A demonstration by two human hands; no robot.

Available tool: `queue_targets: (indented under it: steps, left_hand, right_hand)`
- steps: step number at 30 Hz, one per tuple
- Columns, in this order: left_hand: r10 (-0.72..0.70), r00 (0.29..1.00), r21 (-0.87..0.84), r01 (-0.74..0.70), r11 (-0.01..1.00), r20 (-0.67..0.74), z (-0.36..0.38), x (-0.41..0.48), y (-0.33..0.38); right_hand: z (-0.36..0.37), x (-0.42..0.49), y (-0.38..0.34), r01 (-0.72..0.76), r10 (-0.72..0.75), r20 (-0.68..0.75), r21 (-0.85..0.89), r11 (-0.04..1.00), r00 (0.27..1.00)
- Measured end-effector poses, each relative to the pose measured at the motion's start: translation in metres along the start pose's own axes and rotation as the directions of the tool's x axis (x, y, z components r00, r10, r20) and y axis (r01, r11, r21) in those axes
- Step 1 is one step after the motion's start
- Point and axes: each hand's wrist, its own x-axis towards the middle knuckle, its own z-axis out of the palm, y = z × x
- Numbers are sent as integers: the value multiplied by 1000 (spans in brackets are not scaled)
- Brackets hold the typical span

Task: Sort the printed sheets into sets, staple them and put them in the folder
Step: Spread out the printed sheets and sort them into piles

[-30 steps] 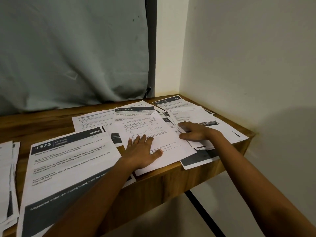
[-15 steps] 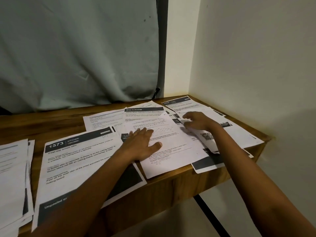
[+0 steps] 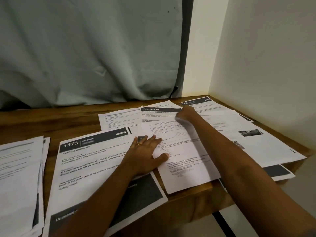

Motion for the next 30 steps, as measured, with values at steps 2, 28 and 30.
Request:
queue_targets:
  steps: [2, 28, 30]
  left_hand:
    - [10, 999, -12, -10, 1000, -40, 3, 1, -1]
    - [18, 997, -45, -22, 999, -77, 2, -5, 0]
    - [4, 998, -65, -8, 998, -63, 0, -6, 1]
  right_hand:
    - [7, 13, 0, -22, 22, -1, -11, 1000, 1000]
    - [-69, 11, -46, 245, 55, -393, 670, 701, 918]
    - [-81, 5, -53, 309, 69, -473, 672, 673, 878]
